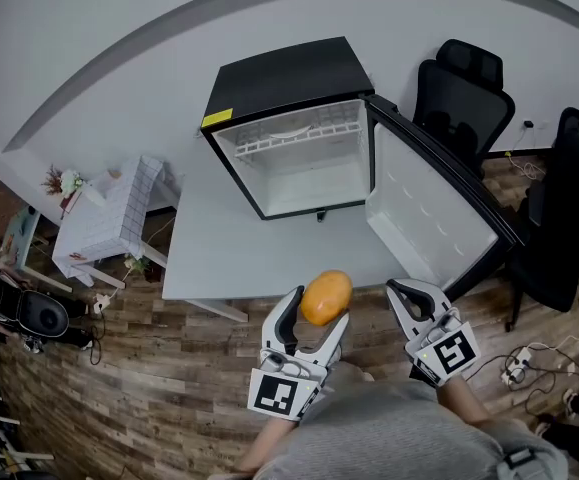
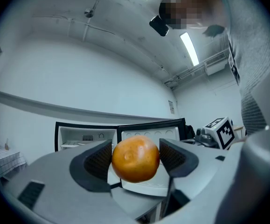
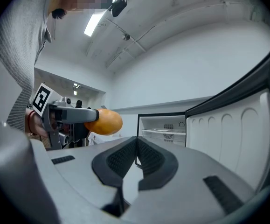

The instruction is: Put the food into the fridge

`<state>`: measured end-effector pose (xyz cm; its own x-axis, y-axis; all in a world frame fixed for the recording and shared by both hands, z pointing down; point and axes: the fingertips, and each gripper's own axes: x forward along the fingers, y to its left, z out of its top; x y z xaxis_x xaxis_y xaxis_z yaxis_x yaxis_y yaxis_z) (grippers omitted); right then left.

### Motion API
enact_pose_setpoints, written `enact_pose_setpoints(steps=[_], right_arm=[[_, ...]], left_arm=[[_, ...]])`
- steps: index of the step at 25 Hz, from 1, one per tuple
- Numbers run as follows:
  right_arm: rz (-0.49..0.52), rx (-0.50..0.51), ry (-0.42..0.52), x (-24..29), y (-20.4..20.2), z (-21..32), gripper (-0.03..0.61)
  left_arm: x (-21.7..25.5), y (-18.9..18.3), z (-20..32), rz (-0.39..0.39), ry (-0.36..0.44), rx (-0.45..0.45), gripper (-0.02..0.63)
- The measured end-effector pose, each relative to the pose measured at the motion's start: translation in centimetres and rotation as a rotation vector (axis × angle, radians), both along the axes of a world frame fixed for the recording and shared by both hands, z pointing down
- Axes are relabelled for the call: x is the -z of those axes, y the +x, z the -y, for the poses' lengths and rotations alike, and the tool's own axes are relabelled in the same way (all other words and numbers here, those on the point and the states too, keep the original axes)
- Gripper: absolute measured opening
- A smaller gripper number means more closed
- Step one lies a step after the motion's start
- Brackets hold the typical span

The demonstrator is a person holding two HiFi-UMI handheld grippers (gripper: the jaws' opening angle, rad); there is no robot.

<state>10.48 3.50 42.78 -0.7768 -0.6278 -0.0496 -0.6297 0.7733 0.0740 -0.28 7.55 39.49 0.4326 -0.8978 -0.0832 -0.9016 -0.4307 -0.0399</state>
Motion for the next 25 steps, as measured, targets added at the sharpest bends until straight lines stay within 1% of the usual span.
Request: enact_pose_setpoints(steps=[4,9,14,19,25], right_arm=[[-0.008,-0.021,0.002,0.3,-0.8,1.8,0.012],[-0.021,-0.030,0.008,1.0,-2.6,4.5,0.012],[-0.025,-0.047,0.019,1.9,-4.4,7.2,0.012],[-0.030,-0.067,0.025,2.1,-6.4,9.6,0.012],[-0.026,-0.097,0.031,2.4,-9.3,11.5,0.012]], left_arm=[[-0.1,-1.1,2.0,-0.011,-0.003,-0.011,0.328],[1.6,-2.5,5.2,-0.043,0.034,-0.031,0.328],[2.1,-4.6,8.3,-0.054,0.042,-0.040,0.328],[1.2,-7.1,11.0,-0.019,0.015,-0.049,0.328],[1.6,-9.8,13.5,-0.016,0.029,-0.090,0.328]])
